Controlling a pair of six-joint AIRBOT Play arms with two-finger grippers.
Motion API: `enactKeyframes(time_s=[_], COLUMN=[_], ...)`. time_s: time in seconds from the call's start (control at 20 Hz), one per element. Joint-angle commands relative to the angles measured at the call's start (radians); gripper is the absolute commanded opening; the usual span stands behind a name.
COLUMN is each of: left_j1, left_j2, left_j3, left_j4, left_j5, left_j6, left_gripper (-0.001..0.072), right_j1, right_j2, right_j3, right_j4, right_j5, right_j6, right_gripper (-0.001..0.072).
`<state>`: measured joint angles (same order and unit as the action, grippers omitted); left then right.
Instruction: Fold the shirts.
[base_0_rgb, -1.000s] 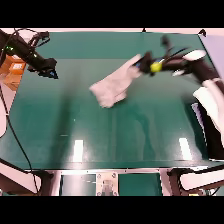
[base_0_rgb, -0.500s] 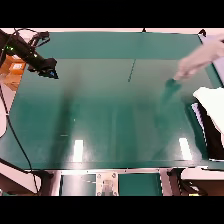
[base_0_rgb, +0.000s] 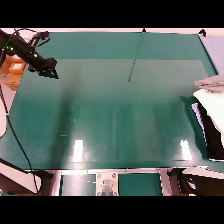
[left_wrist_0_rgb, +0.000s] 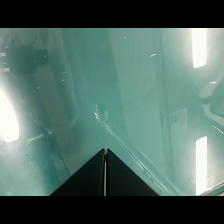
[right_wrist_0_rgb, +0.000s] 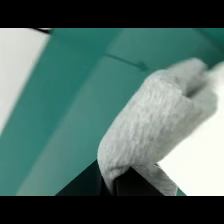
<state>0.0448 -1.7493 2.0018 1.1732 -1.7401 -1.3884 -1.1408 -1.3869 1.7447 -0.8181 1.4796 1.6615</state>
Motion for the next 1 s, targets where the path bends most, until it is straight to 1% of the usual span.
enactKeyframes(time_s=[0.0, 0.2, 0.4, 0.5, 0.55, 0.6, 0.65, 0.7, 0.8, 0.85, 0.9, 0.95], left_j1=[0.0, 0.0, 0.0, 0.0, 0.0, 0.0, 0.0, 0.0, 0.0, 0.0, 0.0, -0.001], left_j2=[0.0, 0.0, 0.0, 0.0, 0.0, 0.0, 0.0, 0.0, 0.0, 0.0, 0.0, 0.001], left_j3=[0.0, 0.0, 0.0, 0.0, 0.0, 0.0, 0.0, 0.0, 0.0, 0.0, 0.0, 0.0], left_j4=[-0.006, -0.006, -0.006, -0.006, -0.006, -0.006, -0.006, -0.006, -0.006, -0.006, -0.006, -0.006], left_j5=[-0.018, -0.026, -0.027, -0.027, -0.026, -0.026, -0.026, -0.027, -0.027, -0.031, -0.039, -0.047], left_j6=[0.0, 0.001, 0.002, 0.002, 0.002, 0.002, 0.002, 0.002, 0.002, 0.001, -0.006, -0.02], left_gripper=[0.0022, 0.0023, 0.0023, 0.0023, 0.0023, 0.0023, 0.0022, 0.0023, 0.0023, 0.0022, 0.0022, 0.0022], right_j1=[-0.035, -0.034, -0.035, -0.035, -0.035, -0.035, -0.033, -0.027, -0.003, 0.017, 0.052, 0.098], right_j2=[0.05, 0.075, 0.08, 0.079, 0.077, 0.073, 0.07, 0.07, 0.07, 0.07, 0.07, 0.071], right_j3=[-0.026, -0.161, -0.395, -0.489, -0.518, -0.532, -0.53, -0.52, -0.459, -0.418, -0.37, -0.327], right_j4=[-0.384, -0.668, -0.823, -0.87, -0.869, -0.868, -0.857, -0.835, -0.734, -0.669, -0.581, -0.499], right_j5=[0.166, 0.296, 0.299, 0.266, 0.25, 0.246, 0.246, 0.246, 0.246, 0.24, 0.222, 0.187], right_j6=[0.162, 0.18, 0.178, 0.175, 0.175, 0.175, 0.175, 0.175, 0.175, 0.174, 0.144, 0.11], right_gripper=[0.0009, 0.0009, 0.001, 0.001, 0.0074, 0.0316, 0.0541, 0.0543, 0.0536, 0.041, 0.0098, 0.0016])
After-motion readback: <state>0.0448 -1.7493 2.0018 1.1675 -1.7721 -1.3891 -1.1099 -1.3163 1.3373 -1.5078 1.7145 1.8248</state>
